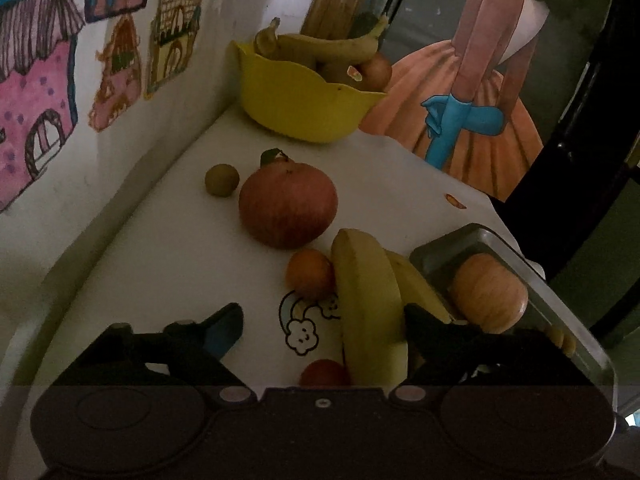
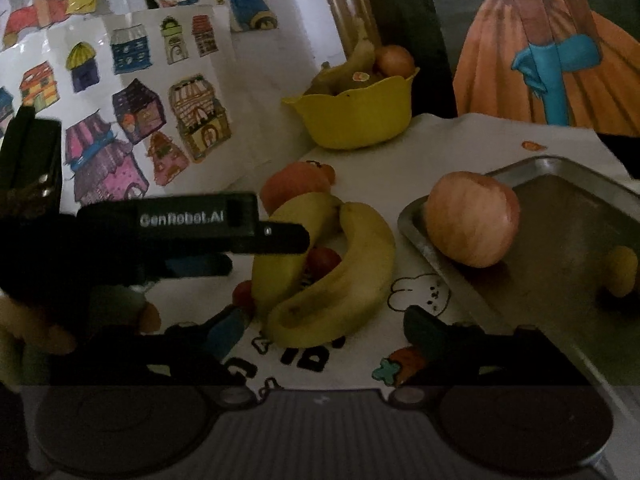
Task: Organize fruits
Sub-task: 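Close the left tool around one yellow banana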
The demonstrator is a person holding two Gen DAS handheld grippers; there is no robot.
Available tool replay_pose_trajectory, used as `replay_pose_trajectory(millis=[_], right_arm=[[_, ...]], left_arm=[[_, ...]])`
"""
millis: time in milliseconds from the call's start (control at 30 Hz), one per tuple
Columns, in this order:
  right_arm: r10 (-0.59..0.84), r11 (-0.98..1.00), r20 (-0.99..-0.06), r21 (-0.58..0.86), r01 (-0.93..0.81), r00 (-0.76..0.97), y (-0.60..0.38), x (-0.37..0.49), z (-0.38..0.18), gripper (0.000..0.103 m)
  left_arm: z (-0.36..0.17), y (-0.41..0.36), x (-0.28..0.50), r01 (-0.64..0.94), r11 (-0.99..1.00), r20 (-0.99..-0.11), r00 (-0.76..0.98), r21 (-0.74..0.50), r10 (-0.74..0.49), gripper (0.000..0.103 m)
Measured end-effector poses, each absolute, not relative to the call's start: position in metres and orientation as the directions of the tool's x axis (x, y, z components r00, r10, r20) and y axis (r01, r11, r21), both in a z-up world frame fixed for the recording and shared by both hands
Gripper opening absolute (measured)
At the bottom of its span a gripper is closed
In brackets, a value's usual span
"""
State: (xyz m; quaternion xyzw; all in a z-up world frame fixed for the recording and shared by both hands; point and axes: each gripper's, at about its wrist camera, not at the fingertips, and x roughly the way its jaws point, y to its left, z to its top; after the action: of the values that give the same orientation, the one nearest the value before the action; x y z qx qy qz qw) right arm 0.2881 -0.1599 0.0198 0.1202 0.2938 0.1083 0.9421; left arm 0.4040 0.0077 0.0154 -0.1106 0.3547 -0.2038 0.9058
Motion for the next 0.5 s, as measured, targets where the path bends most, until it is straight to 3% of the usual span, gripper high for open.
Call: replay_pose_trajectory(millis=[133,267,400,500], right_arm=[[0.238,0.950,-0.525,0.300,-0.084,0.817,-0.1583,0.2936,0.0191,0.076],[0.238,0.943,-0.521,0.325,-0.067,0.820,-0.1565,0.2973,0.0180,0.072],[0.239,0.941,-0.520,0.331,-0.064,0.820,-0.1555,0.2968,0.0180,0.069],[0.254,0.931,-0.517,0.361,-0.060,0.817,-0.1597,0.2962,0.0166,0.066]], left_arm=[[0.0148,0.0076,0.4048,0.304,0.882,-0.594,0.654,-0.361,-0.468,0.076],[0.0133,0.0089,0.4044,0.308,0.869,-0.585,0.646,-0.388,-0.490,0.065],[0.0114,0.0104,0.4034,0.325,0.836,-0.569,0.620,-0.442,-0.541,0.046],[0.0118,0.0099,0.4013,0.335,0.830,-0.562,0.617,-0.446,-0.551,0.041]])
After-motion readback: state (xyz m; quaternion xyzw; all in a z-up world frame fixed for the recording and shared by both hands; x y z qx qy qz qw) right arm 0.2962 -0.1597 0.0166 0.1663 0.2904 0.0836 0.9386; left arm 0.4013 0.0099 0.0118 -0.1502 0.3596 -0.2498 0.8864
